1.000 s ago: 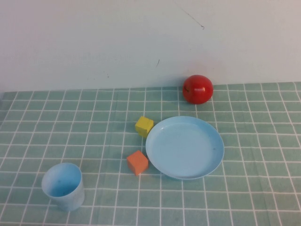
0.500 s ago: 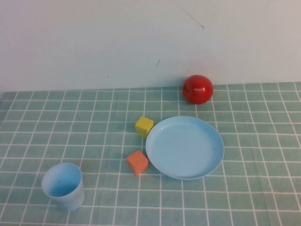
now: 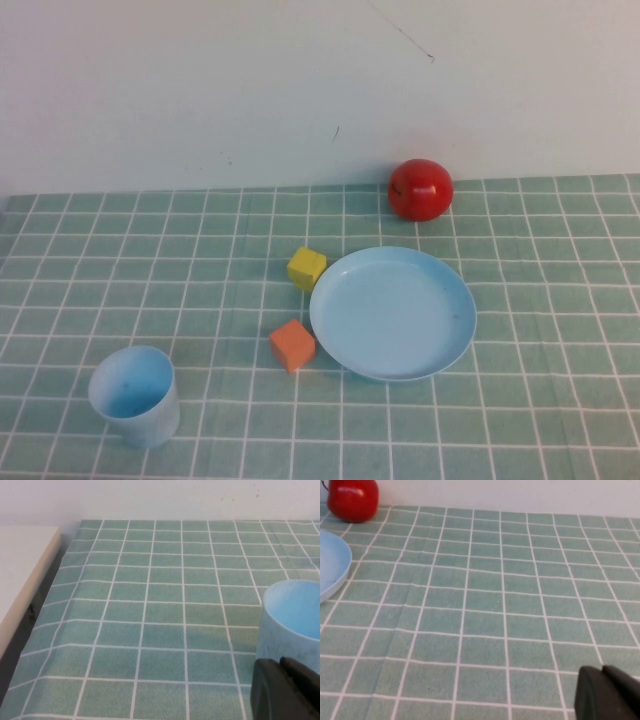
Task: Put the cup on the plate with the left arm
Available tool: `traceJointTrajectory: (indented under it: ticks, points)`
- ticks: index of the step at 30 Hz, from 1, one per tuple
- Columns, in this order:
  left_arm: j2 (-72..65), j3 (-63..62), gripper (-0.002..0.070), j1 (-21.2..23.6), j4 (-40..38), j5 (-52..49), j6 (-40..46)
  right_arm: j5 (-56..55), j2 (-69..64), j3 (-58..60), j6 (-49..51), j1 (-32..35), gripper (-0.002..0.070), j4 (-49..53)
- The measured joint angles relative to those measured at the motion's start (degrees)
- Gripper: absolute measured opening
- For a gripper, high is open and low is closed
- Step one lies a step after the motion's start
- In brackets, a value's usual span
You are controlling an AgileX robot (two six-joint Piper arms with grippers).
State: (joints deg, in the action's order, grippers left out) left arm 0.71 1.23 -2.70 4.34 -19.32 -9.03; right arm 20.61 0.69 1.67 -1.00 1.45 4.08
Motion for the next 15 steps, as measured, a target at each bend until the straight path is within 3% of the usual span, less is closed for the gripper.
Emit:
traceJointTrajectory:
  ticks: [9,15]
  points:
    - [0.0,0.13,-0.0003,0.0,0.0,0.98,0.04,0.0,0.0,0.0,0.0,0.0,-0.0002,0.0]
    - [0.0,0.24,-0.0003,0.0,0.0,11.6,0.4,0.0,0.0,0.0,0.0,0.0,-0.0002,0.0]
